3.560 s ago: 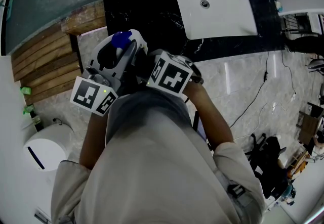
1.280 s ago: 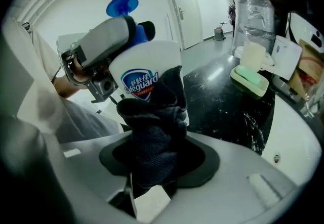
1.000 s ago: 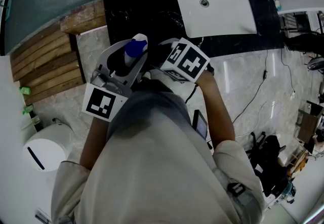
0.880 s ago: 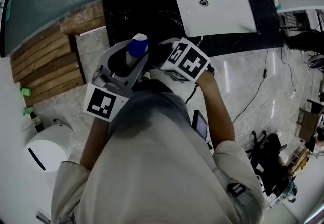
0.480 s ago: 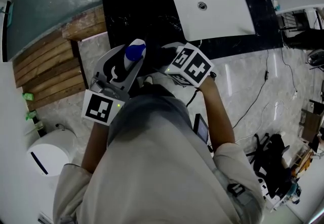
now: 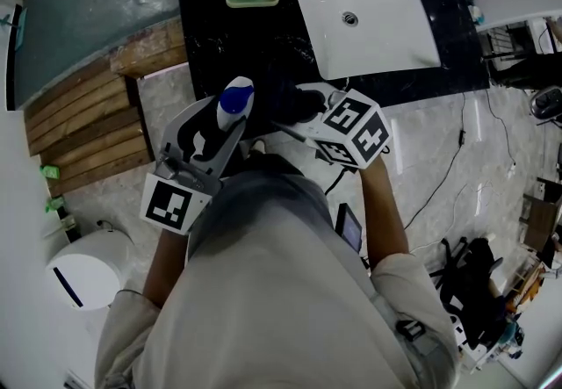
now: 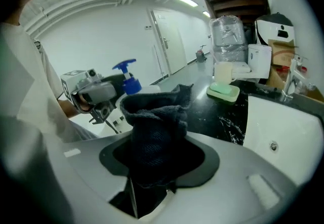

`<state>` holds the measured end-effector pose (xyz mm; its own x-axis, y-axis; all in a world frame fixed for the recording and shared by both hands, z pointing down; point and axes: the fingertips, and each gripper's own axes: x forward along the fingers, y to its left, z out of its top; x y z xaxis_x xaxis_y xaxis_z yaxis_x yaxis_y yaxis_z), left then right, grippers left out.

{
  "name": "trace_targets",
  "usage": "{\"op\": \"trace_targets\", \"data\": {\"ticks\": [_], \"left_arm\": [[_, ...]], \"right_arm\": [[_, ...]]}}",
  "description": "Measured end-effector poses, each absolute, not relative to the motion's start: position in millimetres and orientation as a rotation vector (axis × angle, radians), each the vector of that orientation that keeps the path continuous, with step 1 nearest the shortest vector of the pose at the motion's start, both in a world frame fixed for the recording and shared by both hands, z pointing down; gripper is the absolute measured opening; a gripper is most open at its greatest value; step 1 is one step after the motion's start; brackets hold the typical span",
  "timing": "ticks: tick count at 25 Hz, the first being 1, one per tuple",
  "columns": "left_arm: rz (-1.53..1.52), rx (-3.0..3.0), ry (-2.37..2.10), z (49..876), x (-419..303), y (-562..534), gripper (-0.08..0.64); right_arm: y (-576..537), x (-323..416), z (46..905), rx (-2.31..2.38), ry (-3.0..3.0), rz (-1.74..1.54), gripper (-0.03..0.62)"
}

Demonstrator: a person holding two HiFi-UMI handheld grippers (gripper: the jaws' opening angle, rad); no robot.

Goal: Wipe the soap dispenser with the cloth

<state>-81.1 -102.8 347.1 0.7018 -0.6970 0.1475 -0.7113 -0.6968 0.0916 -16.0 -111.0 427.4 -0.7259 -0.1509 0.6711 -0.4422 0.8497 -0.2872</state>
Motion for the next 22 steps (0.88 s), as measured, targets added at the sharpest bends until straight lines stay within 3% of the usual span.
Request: {"op": "trace_targets", "data": {"ticks": [8,11,13,22], "left_arm": [[0.106,2.726,-1.177,339,-98,-89,0.171],[0.069,2.709,-1.224,333,-106,-88,0.054],[0.034,2.702,-1.263,328,-112,-89,0.015],[-0.009,2.703,-1.319,319,-121,-90,0.006]], "right_arm": [[-113,2,375,0.627,-2.577,0.441,0.176],[-113,8,353,0.719,-2.661,0.41,0.175],[-113,11,341,0.763,-2.696,0.364,0.172],[-108,29,305,0.901,-2.745,0.232,0.158]]}}
